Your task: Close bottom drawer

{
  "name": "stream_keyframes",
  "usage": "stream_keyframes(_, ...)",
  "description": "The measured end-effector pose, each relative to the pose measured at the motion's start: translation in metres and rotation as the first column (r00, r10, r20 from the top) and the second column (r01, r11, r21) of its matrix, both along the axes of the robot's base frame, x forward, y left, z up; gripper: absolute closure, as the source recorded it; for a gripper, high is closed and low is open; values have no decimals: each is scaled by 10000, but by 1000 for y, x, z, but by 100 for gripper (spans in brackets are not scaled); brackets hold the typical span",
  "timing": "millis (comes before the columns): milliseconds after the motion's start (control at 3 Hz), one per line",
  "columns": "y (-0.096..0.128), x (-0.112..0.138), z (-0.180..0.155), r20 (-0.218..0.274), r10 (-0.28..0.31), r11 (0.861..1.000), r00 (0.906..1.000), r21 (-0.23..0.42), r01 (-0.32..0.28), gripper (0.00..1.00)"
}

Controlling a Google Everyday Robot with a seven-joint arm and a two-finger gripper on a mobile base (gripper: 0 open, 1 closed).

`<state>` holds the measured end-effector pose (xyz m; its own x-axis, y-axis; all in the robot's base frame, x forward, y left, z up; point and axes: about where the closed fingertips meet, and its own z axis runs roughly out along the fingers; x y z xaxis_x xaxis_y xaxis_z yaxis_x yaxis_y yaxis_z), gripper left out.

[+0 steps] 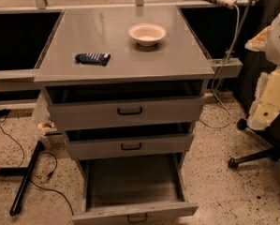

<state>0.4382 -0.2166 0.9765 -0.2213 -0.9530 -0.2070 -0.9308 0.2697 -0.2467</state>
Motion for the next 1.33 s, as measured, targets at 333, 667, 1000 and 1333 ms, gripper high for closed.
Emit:
stream_keyframes(333,0,0,0,0,2,10000,10000,3,-2,0)
stream_keyframes(667,2,-5,-12,17,214,9994,9998,264,-214,0)
stream_keyframes(1000,4,-14,-51,-191,386,9968,9991,702,-371,0)
stream_keyframes(1333,4,-22,-103,-370,479,9945,9982,951,-442,19)
